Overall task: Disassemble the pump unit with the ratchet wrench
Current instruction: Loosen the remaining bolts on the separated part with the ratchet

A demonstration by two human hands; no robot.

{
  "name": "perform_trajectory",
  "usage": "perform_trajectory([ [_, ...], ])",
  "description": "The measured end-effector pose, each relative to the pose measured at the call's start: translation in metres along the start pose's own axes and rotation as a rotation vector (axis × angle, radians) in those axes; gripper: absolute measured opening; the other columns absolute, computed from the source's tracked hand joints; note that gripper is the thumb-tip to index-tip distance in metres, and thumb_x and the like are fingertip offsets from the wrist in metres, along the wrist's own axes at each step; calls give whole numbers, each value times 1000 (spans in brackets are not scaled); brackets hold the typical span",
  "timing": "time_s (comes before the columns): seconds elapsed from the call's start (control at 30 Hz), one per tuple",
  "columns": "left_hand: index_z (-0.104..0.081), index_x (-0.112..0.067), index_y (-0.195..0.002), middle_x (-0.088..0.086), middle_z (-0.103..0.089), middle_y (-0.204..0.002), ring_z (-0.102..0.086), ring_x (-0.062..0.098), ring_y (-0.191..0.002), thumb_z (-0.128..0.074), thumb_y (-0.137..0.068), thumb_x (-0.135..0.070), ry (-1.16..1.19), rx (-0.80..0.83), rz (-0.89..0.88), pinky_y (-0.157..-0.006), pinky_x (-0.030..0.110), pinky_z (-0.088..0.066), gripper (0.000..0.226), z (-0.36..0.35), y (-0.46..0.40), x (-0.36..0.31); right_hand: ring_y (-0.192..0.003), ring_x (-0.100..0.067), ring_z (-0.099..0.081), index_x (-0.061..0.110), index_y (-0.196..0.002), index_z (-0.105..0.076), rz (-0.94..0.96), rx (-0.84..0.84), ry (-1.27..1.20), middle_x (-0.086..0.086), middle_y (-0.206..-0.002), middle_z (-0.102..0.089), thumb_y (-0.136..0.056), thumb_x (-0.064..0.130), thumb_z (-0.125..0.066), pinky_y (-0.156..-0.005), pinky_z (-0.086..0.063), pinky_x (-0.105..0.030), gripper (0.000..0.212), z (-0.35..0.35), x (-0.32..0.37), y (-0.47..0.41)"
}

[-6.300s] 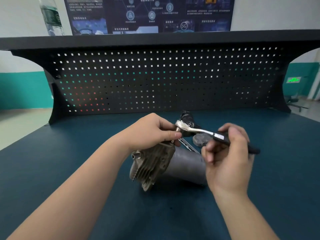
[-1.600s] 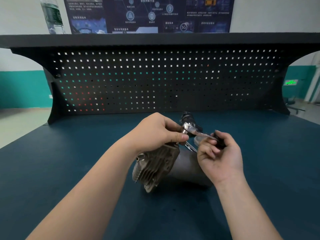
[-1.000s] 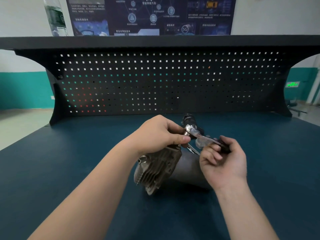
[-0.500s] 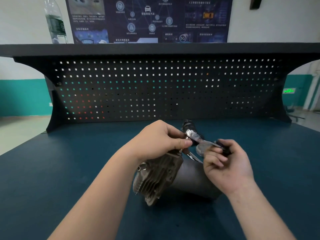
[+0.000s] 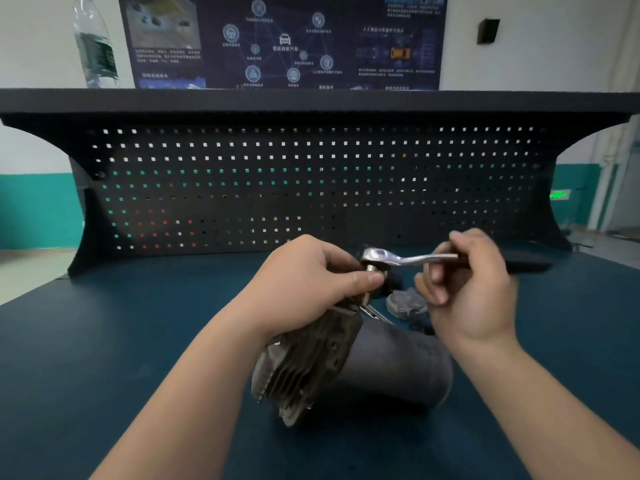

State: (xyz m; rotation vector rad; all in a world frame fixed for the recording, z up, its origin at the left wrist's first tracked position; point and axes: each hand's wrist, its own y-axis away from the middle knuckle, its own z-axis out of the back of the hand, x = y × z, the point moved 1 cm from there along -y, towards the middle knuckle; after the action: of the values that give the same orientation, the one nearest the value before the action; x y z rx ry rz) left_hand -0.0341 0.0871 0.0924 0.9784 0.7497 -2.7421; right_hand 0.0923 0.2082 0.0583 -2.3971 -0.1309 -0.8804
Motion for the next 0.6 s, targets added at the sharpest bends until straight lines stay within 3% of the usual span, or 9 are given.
perform_trajectory([
  [0.1, -76, -39, -86, -24, -72, -81, -65, -7, -84, -67, -81, -53, -25, 31, 5, -89, 32, -53, 17, 1, -1, -2, -29, -11, -22, 12, -55, -37, -245, -145, -200, -2, -41, -33, -87, 11, -42, -34, -19, -16, 33, 15, -20, 0],
  [0.23, -75, -32, -82, -19, -73, -76, -67, -5, -77, -51, -90, -57, -18, -19, 43, -88, 31, -51, 36, 0, -1, -3, -30, -13, -29, 10, -62, -37, -87, -178, -52, -3, -42, -37, -87, 10, -47, -35, -25, -20, 27, 17, -23, 9],
  [0.3, -73, -27, -79, -14, -73, -72, -68, 0, -73, -45, -94, -53, 41, -149, 52, -84, 32, -52, 41, -3, 1, -2, -33, -13, -37, 11, -65, -43, -61, -185, -74, -2, -44, -44, -89, 13, -51, -35, -30, -22, 26, 13, -19, 12],
  [0.37, -71, -24, -80, -11, -73, -74, -67, 4, -77, -39, -97, -51, -55, -294, 77, -79, 28, -49, 45, -6, 0, 0, -36, -12, -45, 12, -66, -49, -97, -181, -168, -2, -47, -51, -90, 15, -53, -37, -36, -22, 25, 10, -13, 14],
  [0.47, -70, -10, -87, 0, -71, -76, -64, 15, -76, -33, -99, -48, -245, -370, 107, -71, 25, -47, 54, -9, -6, 1, -40, -8, -52, 14, -49, -60, -262, -186, -333, -2, -49, -56, -90, 15, -55, -39, -41, -17, 41, 10, -9, 14],
  [0.6, -68, 1, -81, 15, -68, -67, -62, 27, -65, -38, -98, -39, -214, -382, 70, -54, 13, -42, 53, -6, -9, 7, -40, -6, -52, 12, -39, -58, -415, -205, -445, -3, -50, -56, -88, 11, -54, -39, -42, -15, 49, 7, -13, 12],
])
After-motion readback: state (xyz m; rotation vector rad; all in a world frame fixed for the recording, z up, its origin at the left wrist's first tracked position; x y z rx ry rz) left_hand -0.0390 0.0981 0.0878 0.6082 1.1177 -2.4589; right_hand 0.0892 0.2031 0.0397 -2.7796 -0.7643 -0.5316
